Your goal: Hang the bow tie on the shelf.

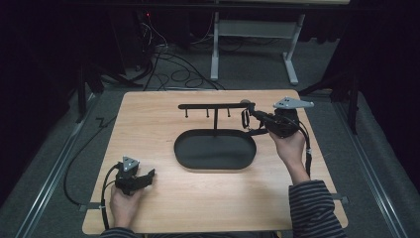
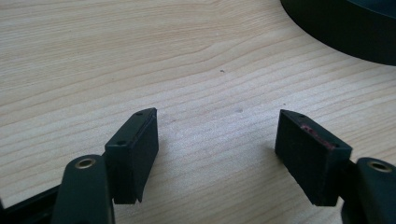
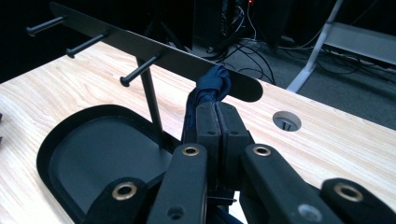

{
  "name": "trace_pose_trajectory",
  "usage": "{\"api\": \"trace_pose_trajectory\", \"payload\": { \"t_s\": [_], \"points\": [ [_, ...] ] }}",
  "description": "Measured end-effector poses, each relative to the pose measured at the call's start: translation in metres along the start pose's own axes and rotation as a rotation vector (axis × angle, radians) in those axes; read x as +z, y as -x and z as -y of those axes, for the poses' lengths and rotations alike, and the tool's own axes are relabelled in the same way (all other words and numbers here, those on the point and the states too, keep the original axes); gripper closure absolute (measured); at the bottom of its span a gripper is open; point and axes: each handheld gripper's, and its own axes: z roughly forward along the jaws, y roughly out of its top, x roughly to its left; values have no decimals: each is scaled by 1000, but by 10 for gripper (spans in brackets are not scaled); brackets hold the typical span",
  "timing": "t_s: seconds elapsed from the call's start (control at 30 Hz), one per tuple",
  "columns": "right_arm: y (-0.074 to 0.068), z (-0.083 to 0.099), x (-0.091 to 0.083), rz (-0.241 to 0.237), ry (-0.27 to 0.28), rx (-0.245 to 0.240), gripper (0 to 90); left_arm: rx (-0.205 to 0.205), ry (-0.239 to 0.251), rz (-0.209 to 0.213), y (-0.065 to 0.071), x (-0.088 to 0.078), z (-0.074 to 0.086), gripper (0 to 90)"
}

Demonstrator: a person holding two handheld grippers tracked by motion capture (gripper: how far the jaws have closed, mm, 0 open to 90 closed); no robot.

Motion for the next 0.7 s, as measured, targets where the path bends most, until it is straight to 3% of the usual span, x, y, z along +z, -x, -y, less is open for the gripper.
{"api": "trace_pose_trajectory", "payload": {
  "t_s": [0.7],
  "points": [
    [11, 5, 15, 44, -19, 56, 900, -2, 3, 0, 0, 0, 0, 306]
  ]
}}
